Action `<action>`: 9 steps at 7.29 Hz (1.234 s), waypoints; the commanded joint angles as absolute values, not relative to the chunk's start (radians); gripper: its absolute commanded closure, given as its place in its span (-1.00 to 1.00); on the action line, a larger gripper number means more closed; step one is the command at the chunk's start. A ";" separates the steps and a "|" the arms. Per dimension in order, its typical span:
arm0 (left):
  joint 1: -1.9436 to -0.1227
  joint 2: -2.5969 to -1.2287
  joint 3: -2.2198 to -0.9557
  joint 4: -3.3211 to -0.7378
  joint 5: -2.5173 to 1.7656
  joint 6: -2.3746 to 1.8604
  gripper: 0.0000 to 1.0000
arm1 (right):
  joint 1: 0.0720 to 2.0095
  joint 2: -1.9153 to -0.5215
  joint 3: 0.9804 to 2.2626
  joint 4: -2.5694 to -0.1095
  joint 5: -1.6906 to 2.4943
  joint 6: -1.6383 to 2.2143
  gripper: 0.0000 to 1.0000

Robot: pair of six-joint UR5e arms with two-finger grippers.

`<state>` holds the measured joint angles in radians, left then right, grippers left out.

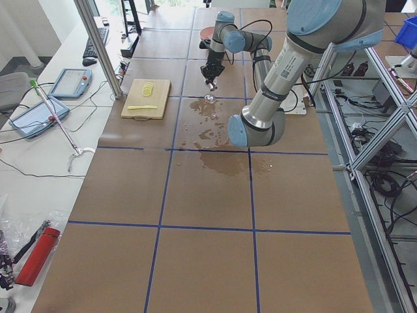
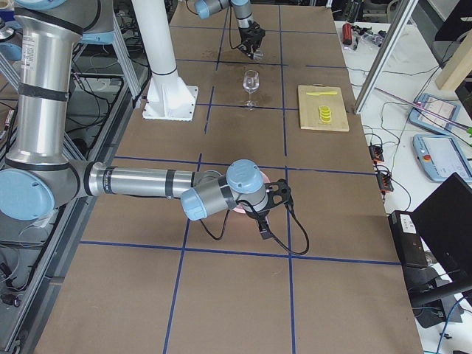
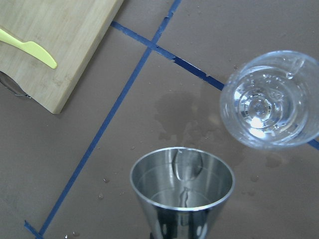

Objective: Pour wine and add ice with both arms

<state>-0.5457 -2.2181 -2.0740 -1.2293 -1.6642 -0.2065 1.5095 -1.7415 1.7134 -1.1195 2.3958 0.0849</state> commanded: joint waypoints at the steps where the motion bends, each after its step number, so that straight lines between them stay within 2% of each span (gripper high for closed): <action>1: -0.560 -2.079 -2.138 -1.418 -1.666 -0.359 1.00 | 1.509 -1.744 1.715 -1.118 2.396 0.083 -1.00; 3: -0.560 -1.918 -2.179 -1.634 -1.661 -0.419 1.00 | 1.509 -1.750 1.714 -1.094 2.395 0.086 -1.00; 6: -0.560 -1.630 -2.158 -2.062 -1.550 -0.609 1.00 | 1.509 -1.767 1.715 -1.071 2.396 0.089 -1.00; 8: -0.558 -1.455 -2.055 -2.465 -1.398 -0.672 1.00 | 1.509 -1.769 1.717 -1.069 2.396 0.089 -1.00; 9: -0.554 -1.390 -1.949 -2.704 -1.314 -0.672 1.00 | 1.509 -1.772 1.718 -1.069 2.396 0.087 -1.00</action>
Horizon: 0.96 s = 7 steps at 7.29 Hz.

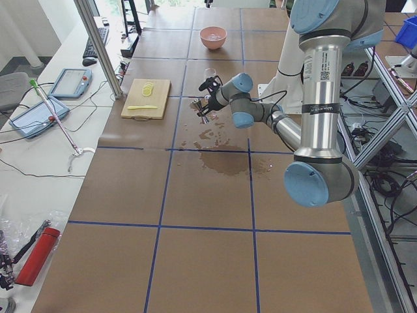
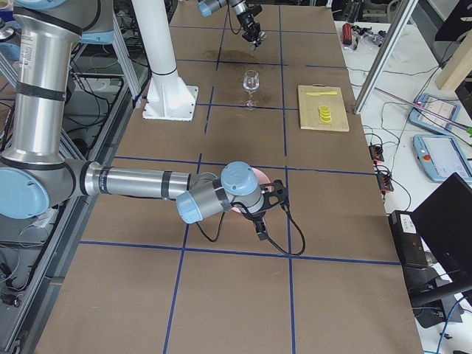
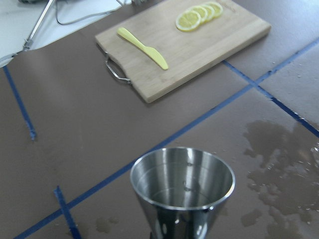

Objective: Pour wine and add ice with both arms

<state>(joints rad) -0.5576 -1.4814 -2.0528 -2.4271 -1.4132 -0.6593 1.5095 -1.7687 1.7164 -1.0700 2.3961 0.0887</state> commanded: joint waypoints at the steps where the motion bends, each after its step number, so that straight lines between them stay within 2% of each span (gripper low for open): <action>1: -0.543 -1.367 -1.877 -2.820 -1.227 -0.673 1.00 | 1.509 -1.776 1.723 -1.069 2.396 0.089 -1.00; 7: -0.194 -1.361 -1.695 -2.976 -0.729 -0.997 1.00 | 1.509 -1.776 1.723 -1.069 2.396 0.089 -1.00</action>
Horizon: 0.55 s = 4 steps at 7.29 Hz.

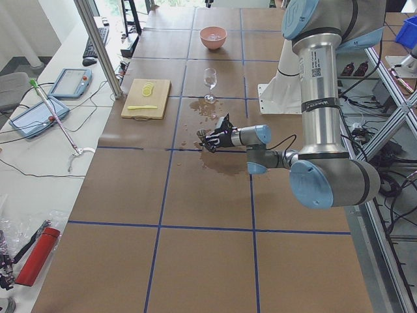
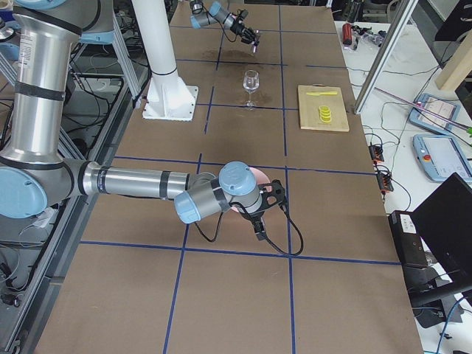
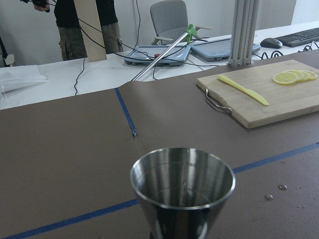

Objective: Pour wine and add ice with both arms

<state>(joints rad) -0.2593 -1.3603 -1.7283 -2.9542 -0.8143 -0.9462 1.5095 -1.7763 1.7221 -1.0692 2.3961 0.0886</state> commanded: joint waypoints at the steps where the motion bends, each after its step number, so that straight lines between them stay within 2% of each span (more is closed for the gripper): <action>1: -0.163 -1.362 -1.671 -2.976 -0.683 -0.997 1.00 | 1.509 -1.776 1.723 -1.069 2.396 0.089 -1.00; 4: -0.114 -1.382 -1.638 -2.979 -0.626 -0.999 1.00 | 1.509 -1.776 1.723 -1.069 2.396 0.089 -1.00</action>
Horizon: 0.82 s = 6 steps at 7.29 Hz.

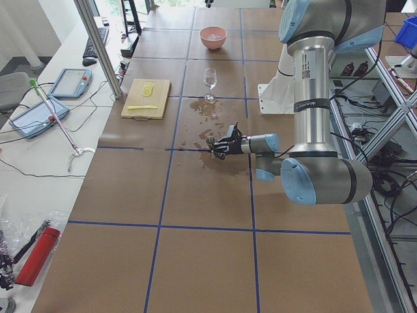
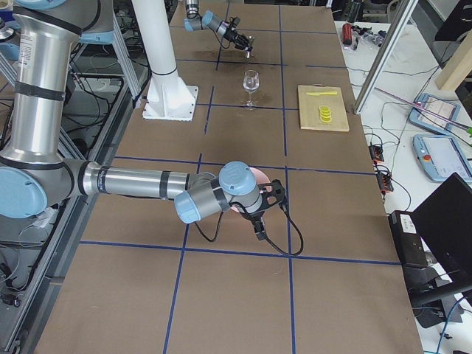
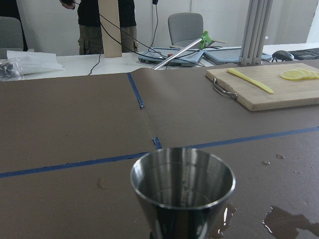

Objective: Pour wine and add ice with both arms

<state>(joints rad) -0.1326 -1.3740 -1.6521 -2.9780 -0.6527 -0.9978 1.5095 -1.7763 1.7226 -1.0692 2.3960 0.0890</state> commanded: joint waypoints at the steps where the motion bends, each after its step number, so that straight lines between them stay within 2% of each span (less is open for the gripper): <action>1: -0.104 -1.409 -1.623 -2.979 -0.614 -0.999 1.00 | 1.509 -1.776 1.723 -1.069 2.396 0.089 -1.00; 3: -0.098 -1.428 -1.611 -2.979 -0.614 -0.999 0.94 | 1.509 -1.775 1.723 -1.069 2.396 0.089 -1.00; 6: -0.095 -1.427 -1.609 -2.979 -0.614 -0.999 0.74 | 1.509 -1.775 1.723 -1.069 2.396 0.089 -1.00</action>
